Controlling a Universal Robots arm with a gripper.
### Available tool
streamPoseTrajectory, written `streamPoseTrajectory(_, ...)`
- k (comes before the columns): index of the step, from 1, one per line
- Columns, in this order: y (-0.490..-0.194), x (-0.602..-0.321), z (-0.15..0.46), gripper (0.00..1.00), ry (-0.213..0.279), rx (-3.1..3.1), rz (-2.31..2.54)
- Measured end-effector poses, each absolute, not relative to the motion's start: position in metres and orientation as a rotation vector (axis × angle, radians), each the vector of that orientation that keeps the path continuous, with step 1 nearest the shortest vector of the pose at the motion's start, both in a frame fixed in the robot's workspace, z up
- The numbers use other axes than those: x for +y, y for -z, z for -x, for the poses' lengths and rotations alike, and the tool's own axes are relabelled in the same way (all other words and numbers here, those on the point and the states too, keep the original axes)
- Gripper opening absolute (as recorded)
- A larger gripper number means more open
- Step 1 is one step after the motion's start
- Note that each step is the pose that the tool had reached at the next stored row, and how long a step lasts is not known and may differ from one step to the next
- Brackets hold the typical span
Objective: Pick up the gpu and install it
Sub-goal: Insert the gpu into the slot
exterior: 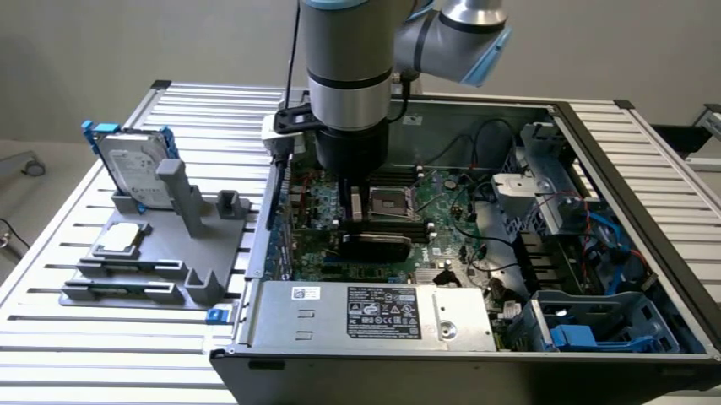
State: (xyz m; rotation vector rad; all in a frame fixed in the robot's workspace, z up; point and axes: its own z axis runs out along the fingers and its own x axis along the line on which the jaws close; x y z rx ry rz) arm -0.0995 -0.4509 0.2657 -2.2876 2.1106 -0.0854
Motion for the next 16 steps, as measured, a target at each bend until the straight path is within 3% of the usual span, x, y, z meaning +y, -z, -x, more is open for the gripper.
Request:
streamPoseTrajectory(10,-0.281,-0.451,0.101,0.11,0.08,2.117,2.283)
streamPoseTrajectory(16,-0.282,-0.451,0.108,0.11,0.051,2.127,2.287)
